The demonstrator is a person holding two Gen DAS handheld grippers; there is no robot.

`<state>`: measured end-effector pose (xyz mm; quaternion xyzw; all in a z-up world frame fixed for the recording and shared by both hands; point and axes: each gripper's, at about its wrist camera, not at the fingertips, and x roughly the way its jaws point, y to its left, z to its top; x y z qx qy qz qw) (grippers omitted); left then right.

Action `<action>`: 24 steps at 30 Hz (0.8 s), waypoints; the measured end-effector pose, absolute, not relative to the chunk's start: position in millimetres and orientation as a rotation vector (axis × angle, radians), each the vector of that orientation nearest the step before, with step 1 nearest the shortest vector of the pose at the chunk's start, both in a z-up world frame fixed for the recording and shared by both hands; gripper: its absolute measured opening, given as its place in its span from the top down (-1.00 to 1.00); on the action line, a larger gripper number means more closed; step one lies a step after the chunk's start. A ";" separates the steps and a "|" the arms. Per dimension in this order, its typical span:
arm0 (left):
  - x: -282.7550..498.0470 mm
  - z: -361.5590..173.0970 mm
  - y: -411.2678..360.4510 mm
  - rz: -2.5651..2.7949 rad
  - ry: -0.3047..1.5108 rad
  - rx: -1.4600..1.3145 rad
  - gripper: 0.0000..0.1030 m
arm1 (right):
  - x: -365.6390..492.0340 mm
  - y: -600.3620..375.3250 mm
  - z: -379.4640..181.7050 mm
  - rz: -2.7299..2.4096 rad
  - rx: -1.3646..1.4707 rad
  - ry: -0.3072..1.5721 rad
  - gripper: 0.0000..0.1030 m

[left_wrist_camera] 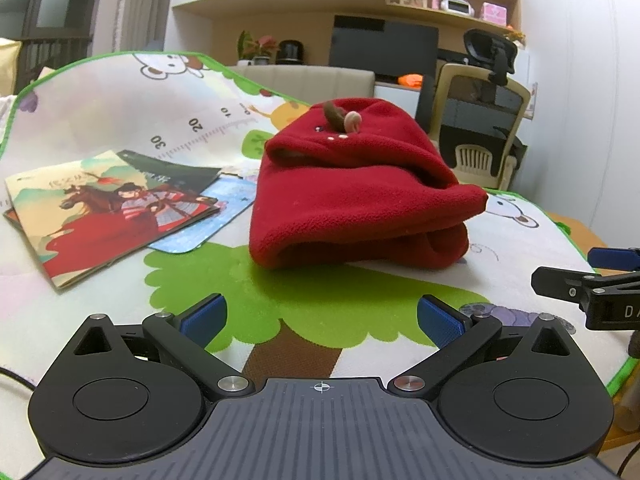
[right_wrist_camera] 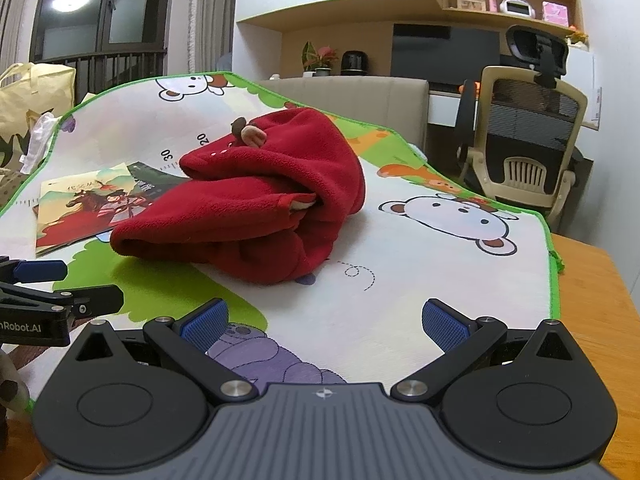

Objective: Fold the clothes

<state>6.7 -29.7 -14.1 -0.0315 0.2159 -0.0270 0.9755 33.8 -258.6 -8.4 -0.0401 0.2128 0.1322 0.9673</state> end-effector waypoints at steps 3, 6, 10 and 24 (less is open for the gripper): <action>6.1 -14.1 -31.1 -0.058 0.437 -0.060 -1.00 | 34.1 -258.1 -8.6 0.271 -0.083 0.434 -1.00; 6.6 -14.4 -31.0 -0.061 0.441 -0.061 -1.00 | 34.7 -258.5 -8.5 0.274 -0.083 0.437 -1.00; 7.2 -15.2 -30.9 -0.058 0.448 -0.063 -1.00 | 35.4 -258.9 -8.6 0.274 -0.082 0.439 -1.00; 7.6 -16.4 -31.4 -0.054 0.458 -0.054 -1.00 | 35.9 -261.2 -8.5 0.270 -0.071 0.445 -1.00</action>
